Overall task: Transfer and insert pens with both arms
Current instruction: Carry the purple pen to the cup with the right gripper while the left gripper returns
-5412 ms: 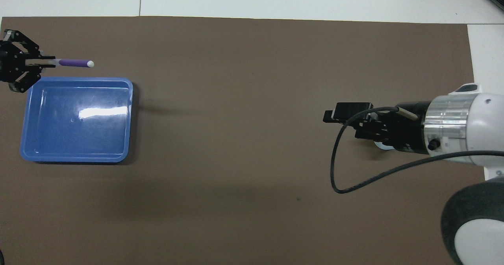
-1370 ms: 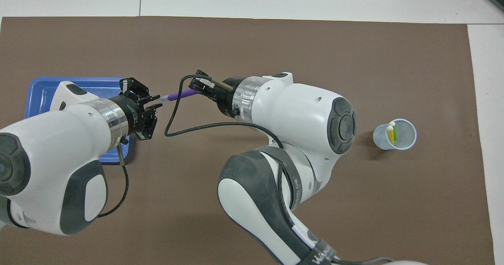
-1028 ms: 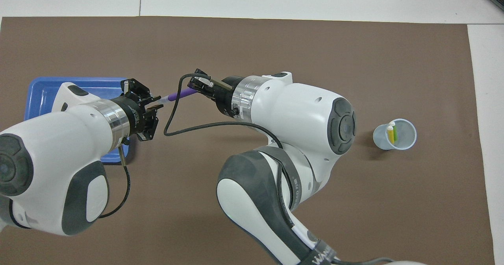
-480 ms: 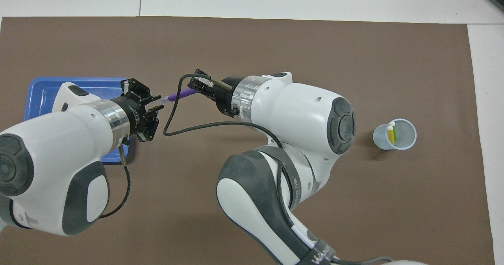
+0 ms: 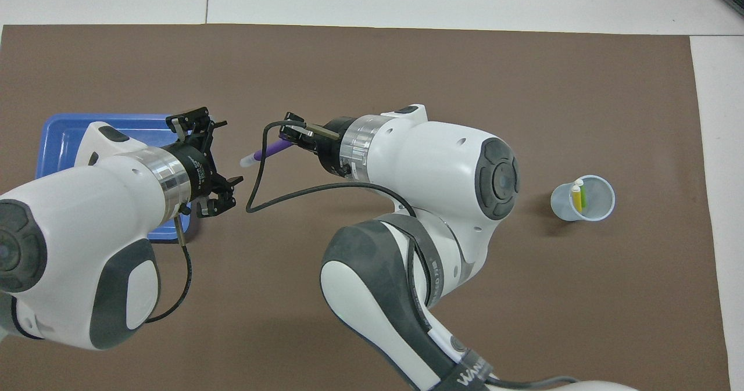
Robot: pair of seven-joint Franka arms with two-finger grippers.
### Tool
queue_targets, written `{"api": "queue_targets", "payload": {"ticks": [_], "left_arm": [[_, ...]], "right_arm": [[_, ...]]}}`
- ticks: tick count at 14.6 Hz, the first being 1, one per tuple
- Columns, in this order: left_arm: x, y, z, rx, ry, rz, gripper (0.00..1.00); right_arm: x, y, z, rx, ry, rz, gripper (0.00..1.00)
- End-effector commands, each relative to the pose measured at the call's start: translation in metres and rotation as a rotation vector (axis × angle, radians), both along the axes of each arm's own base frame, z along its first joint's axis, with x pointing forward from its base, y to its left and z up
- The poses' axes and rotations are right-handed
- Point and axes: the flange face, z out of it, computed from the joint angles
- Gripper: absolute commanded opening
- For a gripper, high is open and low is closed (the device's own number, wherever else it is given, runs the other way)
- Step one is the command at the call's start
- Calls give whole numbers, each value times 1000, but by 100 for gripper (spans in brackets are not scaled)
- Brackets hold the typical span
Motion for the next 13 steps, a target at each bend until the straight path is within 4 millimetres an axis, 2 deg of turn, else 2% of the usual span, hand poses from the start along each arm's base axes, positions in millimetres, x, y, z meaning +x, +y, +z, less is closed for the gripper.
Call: {"api": "queue_targets", "payload": {"ticks": [1,3,6,8,11,13], "left_arm": [[-6,2,4,7,-14,14,100],[-6,3,4,8,-14,14,100],[-5,8,4,17,-18,5,100],[-2,18,3,65,-21,-71,100],[1,43,0,190,21,-297,100],[5,61,1,250,51,-447,100]], "right_arm": [[5,-21,-2,-149,-30,137,0],[4,-36,-8,-280,-29,246,0],[7,-86,-9,-530,-42,453,0],[16,-134,1,-601,-30,541,0],[20,-216,24,-690,5,664,0],[19,-265,30,-759,29,760,0]]}}
